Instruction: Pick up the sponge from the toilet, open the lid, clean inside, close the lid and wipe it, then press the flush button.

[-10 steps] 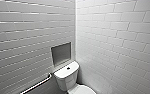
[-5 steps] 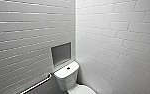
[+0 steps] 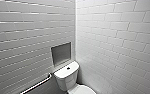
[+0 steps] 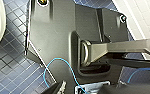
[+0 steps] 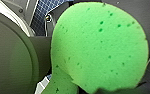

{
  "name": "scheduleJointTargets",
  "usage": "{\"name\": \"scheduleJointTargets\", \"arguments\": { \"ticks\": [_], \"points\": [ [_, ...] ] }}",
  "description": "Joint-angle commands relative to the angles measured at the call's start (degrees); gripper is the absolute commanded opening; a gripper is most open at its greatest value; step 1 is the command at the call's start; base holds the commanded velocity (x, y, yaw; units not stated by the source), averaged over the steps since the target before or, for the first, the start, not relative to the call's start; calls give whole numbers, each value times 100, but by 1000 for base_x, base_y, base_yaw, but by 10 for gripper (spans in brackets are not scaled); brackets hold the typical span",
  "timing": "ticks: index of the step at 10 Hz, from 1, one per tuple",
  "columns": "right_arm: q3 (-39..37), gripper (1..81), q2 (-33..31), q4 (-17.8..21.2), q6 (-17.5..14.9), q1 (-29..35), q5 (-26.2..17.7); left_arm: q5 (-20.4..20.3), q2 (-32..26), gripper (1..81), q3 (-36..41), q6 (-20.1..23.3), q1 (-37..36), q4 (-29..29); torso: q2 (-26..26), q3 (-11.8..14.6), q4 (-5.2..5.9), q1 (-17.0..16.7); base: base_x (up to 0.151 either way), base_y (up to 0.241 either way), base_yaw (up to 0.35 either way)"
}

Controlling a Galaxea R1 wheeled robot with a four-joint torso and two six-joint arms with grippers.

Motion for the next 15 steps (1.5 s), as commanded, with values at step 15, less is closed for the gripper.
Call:
{"name": "scheduleJointTargets", "arguments": {
  "ticks": [15],
  "points": [
    [217, 10, -886, -73, -17, 133, 80, 190, -206, 811, 108, 44, -185, 23, 0, 0, 0, 0, 0, 0, 0]
  ]
}}
